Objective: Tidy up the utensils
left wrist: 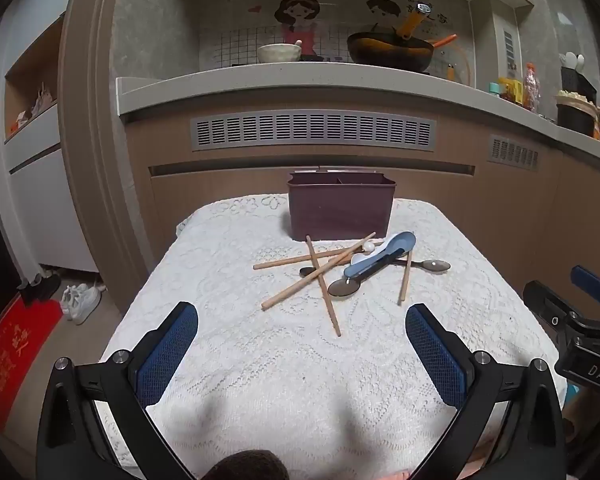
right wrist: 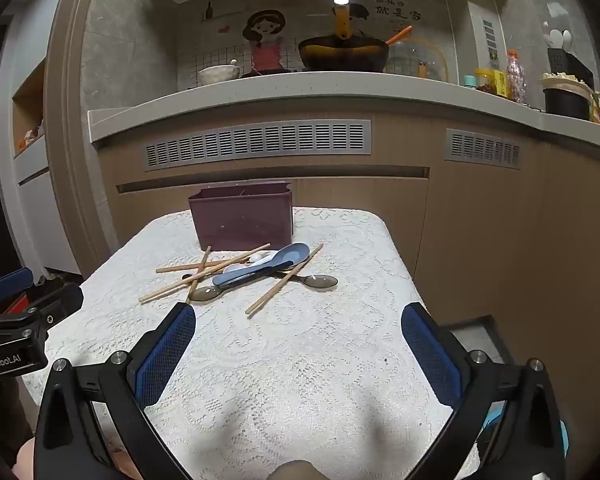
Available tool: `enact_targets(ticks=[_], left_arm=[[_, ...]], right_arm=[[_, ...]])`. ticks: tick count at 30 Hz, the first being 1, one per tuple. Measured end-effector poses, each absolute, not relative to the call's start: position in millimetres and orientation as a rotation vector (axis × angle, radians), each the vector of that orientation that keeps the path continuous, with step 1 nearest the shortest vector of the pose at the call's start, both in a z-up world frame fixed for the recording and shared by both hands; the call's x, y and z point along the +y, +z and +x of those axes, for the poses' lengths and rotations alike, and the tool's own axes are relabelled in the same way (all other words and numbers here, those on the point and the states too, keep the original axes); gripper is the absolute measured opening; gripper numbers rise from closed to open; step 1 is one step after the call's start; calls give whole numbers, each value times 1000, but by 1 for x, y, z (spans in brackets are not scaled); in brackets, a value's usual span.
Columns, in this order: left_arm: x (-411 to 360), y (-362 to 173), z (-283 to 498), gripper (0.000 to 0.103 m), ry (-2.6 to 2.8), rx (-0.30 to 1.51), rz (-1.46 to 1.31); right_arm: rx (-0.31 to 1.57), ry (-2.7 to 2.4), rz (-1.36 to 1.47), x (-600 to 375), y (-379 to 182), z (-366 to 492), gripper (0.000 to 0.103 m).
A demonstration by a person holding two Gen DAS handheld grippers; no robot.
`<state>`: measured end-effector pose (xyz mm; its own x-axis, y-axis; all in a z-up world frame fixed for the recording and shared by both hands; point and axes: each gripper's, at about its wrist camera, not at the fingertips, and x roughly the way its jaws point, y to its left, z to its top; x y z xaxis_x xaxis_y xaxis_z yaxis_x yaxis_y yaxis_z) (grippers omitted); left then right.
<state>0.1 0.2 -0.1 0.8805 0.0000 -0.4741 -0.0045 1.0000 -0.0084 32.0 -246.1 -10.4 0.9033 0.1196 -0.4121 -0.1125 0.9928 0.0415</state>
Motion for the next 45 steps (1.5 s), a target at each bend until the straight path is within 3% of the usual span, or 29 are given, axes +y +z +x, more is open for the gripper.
enact_targets(ticks=[45], left_arm=[[1,-7,-4,103,-6,509,0]], right_arm=[[429,131,15,-244,-12,33,102]])
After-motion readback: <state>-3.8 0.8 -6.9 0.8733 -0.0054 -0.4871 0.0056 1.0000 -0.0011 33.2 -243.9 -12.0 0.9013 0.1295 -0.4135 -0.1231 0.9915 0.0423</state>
